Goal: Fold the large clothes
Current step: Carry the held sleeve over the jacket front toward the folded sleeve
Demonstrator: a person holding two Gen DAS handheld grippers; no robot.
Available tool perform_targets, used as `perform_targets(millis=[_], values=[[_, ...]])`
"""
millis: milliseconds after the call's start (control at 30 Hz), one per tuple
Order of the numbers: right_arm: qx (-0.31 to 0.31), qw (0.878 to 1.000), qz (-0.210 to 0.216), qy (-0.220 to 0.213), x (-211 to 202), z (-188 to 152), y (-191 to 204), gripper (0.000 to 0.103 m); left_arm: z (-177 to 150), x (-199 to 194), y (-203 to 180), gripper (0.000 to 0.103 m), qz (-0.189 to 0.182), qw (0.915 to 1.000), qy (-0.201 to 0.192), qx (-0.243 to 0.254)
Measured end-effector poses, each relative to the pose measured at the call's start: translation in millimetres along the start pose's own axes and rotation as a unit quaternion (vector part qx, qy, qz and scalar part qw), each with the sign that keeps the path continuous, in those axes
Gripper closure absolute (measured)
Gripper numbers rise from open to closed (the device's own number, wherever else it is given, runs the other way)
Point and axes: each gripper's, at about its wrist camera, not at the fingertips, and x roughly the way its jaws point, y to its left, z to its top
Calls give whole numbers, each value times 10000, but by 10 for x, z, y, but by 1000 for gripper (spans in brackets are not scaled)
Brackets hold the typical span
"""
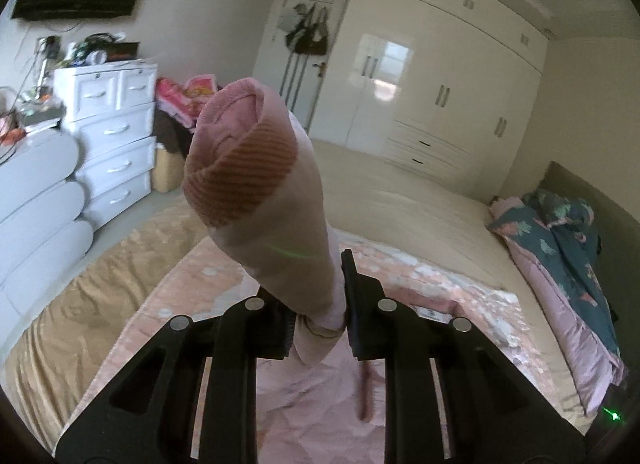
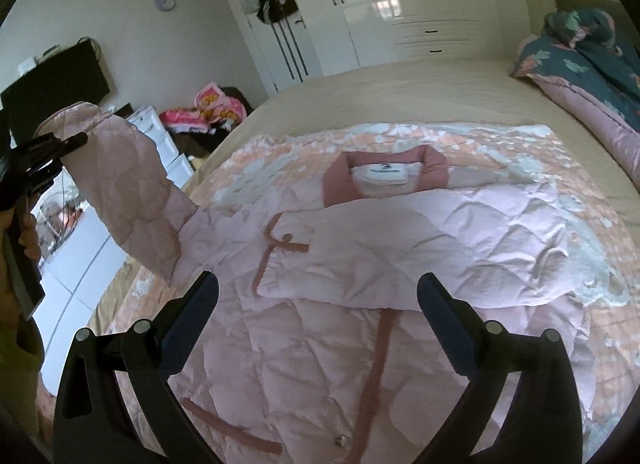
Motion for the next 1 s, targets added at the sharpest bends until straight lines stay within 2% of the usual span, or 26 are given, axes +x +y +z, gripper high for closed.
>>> perform_targets(millis=[533,600,1000], values=[[545,9982,-157,-187,-370,-116,-763,4,-339,129,-1216,94,-718,9956,249,554],[616,9977,-200,-197,-414,-124,-849,4,-394,139,-1339,97,-793,9946,302,593],[839,9958,-328,-165,-512,-223,-1232,4,-878,436,-1889,97,-1001,9875,744,960]])
